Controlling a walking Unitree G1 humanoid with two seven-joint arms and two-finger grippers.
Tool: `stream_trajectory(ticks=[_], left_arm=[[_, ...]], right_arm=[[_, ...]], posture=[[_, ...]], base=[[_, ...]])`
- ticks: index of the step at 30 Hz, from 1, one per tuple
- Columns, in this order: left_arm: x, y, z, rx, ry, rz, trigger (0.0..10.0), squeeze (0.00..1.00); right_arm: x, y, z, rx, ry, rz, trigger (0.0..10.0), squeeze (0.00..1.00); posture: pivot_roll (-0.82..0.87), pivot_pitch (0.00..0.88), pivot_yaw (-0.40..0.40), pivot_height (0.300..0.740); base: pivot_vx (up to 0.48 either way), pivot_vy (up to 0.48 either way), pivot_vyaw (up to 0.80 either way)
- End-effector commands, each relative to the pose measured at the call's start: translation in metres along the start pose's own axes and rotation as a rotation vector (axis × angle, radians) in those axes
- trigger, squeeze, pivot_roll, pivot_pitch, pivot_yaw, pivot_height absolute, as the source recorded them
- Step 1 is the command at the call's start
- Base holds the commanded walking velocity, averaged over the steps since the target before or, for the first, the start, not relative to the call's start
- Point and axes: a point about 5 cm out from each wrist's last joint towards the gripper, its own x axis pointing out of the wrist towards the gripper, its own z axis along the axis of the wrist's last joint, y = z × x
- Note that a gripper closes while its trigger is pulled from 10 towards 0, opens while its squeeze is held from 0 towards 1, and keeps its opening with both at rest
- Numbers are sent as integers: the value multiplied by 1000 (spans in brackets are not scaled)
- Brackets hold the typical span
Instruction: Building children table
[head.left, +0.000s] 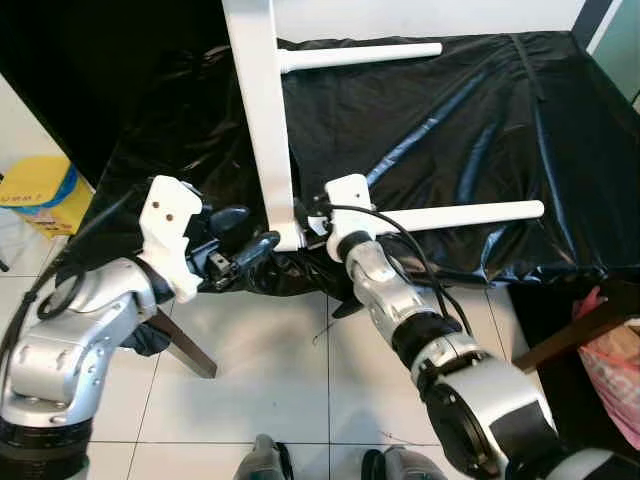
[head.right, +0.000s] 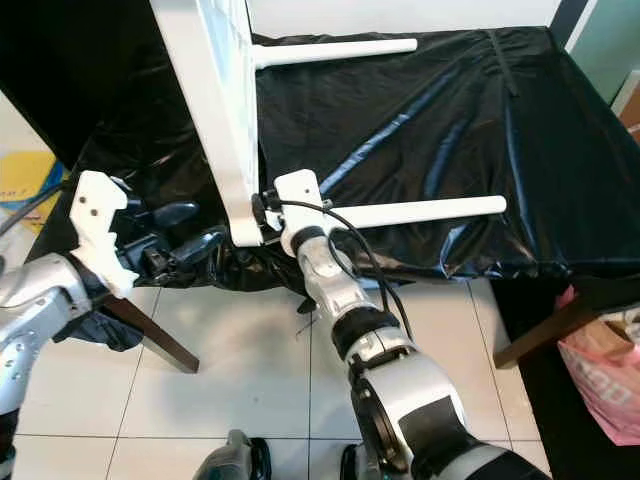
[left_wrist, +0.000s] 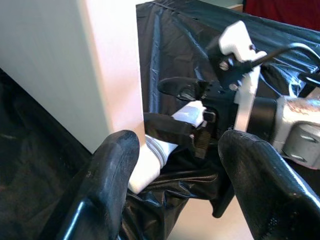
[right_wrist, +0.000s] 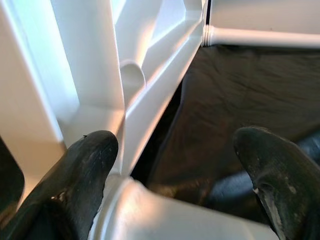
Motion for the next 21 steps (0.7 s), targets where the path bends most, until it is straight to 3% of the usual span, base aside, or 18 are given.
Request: stream_trajectory(ticks=[1, 4, 10, 12, 16, 19, 21], left_arm=[[1, 4, 1, 0, 3, 126, 10000, 0], [10, 4, 4, -41, -22, 161, 10000, 0], [19, 0, 5, -74, -28, 127, 10000, 0], [26, -9, 3, -99, -20, 43, 10000, 0], [29, -14, 1, -112, -6, -15, 10000, 0], [38, -25, -8, -138, 39, -157, 10000, 0], [42, -26, -11, -159, 55, -171, 10000, 0]], right_arm=[[-4, -4, -1, 8, -23, -6, 10000, 0], [-15, -20, 1, 7, -81, -12, 10000, 0], [-25, -34, 5, 0, -121, -18, 10000, 0], [-33, -45, 9, -14, -140, -29, 10000, 0], [-37, -51, 11, -25, -148, -36, 10000, 0], [-53, -68, 15, -51, -159, -60, 10000, 0], [-58, -72, 17, -54, -158, -66, 10000, 0]], posture=[[105, 124, -7, 740], [99, 123, -6, 740], [86, 132, -12, 740], [82, 137, -14, 740], [77, 143, -15, 740], [59, 147, -6, 740], [53, 147, -3, 740]], base=[[0, 0, 0], [0, 0, 0], [0, 0, 0], [0, 0, 0], [0, 0, 0], [0, 0, 0], [0, 0, 0]])
